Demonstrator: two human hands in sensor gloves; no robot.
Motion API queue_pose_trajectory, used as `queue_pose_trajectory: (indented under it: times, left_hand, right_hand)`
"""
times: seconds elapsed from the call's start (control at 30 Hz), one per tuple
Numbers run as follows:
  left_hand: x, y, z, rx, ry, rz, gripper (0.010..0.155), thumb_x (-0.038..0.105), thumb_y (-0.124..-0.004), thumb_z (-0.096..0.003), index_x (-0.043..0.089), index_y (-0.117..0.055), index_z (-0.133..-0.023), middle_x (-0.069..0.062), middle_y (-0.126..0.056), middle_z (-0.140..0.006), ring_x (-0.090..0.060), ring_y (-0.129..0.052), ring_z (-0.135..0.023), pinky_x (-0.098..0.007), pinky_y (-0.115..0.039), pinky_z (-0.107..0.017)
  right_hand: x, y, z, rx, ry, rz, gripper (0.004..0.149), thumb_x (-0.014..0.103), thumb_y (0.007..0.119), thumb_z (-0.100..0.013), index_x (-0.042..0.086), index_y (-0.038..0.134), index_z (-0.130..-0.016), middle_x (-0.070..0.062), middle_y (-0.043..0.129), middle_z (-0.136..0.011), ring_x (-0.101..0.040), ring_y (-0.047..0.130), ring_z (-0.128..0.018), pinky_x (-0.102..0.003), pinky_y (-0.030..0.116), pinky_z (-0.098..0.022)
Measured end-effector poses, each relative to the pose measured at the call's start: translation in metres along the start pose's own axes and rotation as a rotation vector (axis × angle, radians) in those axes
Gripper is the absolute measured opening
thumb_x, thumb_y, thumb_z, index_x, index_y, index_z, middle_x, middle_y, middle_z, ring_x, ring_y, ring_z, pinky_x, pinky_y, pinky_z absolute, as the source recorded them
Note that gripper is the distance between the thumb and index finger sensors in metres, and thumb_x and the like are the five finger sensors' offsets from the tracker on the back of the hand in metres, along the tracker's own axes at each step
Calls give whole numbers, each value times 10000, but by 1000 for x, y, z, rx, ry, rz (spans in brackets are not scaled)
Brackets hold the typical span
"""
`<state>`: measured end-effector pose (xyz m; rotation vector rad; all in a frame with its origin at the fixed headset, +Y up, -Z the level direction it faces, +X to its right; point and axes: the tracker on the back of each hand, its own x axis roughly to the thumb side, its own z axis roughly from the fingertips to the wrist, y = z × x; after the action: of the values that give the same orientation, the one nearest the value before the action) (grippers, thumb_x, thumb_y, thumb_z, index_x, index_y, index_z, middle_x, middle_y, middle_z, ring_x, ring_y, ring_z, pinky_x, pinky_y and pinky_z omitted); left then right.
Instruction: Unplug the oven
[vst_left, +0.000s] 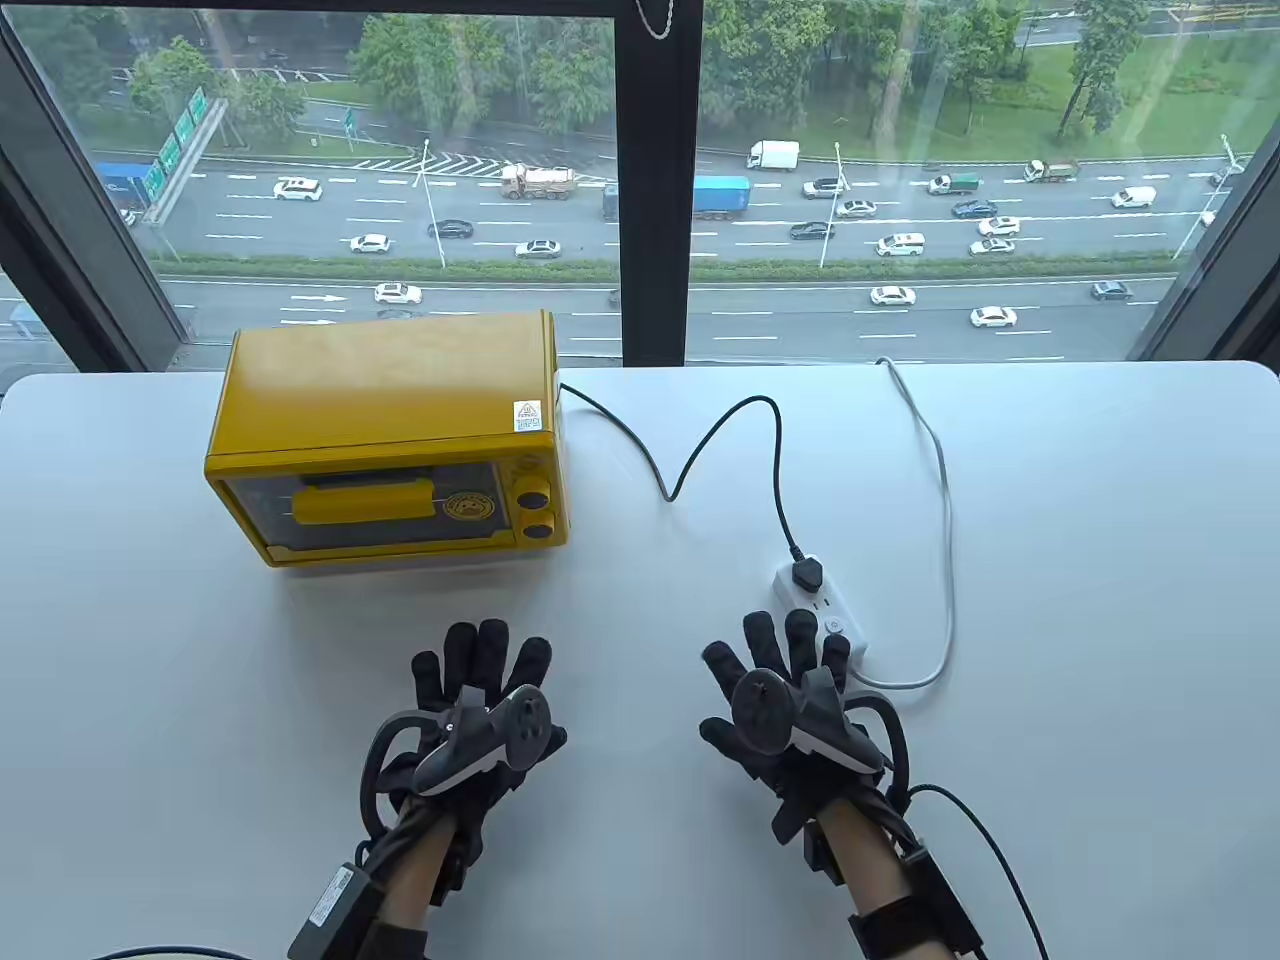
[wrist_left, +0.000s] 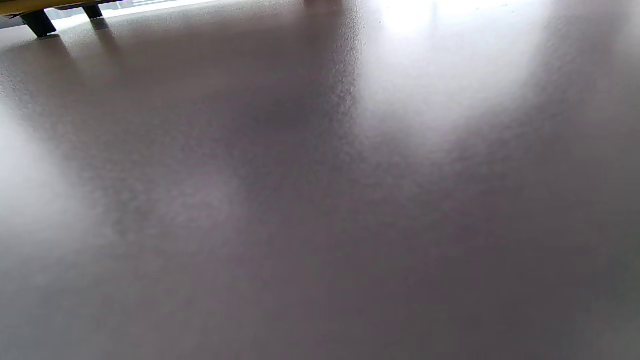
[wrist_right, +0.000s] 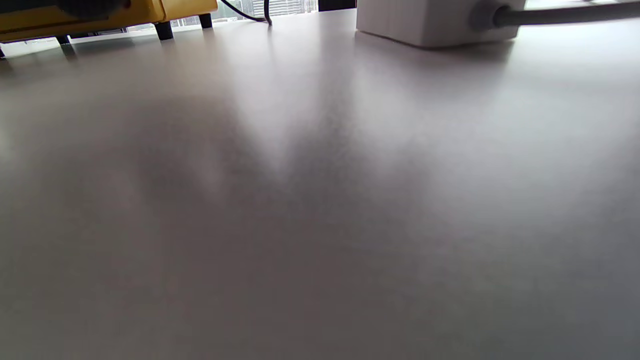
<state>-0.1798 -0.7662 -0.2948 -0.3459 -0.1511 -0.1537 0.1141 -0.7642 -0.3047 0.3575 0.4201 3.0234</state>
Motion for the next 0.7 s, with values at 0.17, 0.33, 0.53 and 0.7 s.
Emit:
queue_pose_trajectory:
  times: [0.17,0.33,0.53,0.7]
  left_hand:
    - [1,0,0,-5,11,-16,757,645,-280,-469,381,187,-1003,-83,262,-1093,-419,180,-1048,-649,-20,-768]
    - [0,1,0,6,16,-2,760,641,-292,-470,377,174,-1009,-76,250,-1100,-405,173,-1056,-643,-24,-775]
    - [-5,4,1,15,31,13,769,638,-312,-470,374,170,-1008,-62,247,-1100,-386,177,-1058,-633,-20,-782]
    - [-7,6,1,16,40,13,768,637,-314,-470,375,172,-1005,-57,249,-1099,-377,179,-1058,-629,-19,-785]
  right_hand:
    - [-5,1,0,11,17,-20,740,649,527,-536,422,118,-1109,-52,-106,-1202,-403,-165,-1020,-653,11,-786]
    - [-11,-5,0,-31,54,-35,758,641,550,-537,416,103,-1106,-85,-114,-1194,-416,-148,-1025,-661,45,-799]
    - [-38,-25,-7,-92,173,-126,835,648,600,-528,380,52,-1099,-105,-134,-1183,-415,-152,-1025,-660,61,-811]
    - [-63,-37,-18,-76,303,-188,906,656,622,-518,322,3,-1089,-134,-137,-1174,-440,-132,-1029,-672,86,-814]
